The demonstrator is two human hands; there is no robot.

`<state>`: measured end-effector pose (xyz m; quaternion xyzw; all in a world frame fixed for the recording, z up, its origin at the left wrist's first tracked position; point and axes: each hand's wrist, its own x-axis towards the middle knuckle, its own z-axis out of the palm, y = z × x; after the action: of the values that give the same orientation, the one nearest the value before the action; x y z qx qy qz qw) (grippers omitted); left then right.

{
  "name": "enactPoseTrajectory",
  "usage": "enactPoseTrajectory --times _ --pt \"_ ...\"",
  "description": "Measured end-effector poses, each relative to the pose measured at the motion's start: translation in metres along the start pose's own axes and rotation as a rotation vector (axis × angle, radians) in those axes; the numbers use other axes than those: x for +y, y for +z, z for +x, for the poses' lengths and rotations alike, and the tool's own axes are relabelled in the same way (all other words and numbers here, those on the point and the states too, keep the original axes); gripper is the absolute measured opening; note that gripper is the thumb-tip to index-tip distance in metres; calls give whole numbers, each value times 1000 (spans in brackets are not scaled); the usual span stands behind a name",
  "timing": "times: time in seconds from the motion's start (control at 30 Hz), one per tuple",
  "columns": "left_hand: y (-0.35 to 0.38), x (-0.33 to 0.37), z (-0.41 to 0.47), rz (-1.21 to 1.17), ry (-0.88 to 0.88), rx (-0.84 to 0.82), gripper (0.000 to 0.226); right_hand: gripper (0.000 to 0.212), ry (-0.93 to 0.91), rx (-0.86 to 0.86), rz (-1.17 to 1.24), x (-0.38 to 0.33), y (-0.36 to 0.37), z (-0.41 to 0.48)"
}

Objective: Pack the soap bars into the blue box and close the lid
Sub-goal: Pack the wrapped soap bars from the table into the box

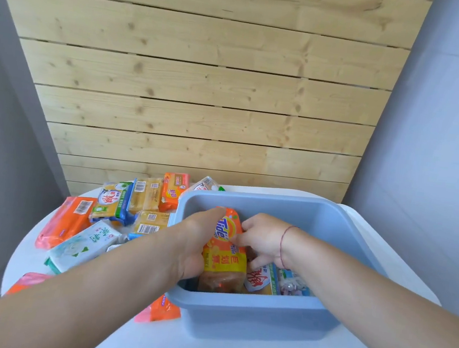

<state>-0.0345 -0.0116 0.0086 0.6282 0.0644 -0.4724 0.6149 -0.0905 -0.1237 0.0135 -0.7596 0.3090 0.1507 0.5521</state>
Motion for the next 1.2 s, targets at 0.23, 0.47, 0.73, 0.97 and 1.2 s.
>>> enactPoseTrajectory --times 0.23,0.47,0.73,0.97,1.2 --pt "7 -13 7 132 -31 1 43 19 11 -141 -262 5 -1 -3" --pt "6 -13 -3 1134 312 -149 37 35 -114 104 -454 15 -40 -7" --pt "1 -12 1 2082 444 -307 53 58 -112 -82 -690 23 -42 -9" --pt "-1 -13 6 2180 337 -224 38 44 -253 -130 -1092 17 -29 -8" --pt "6 -11 1 2280 286 -247 42 66 -201 -70 -1118 28 -29 0"
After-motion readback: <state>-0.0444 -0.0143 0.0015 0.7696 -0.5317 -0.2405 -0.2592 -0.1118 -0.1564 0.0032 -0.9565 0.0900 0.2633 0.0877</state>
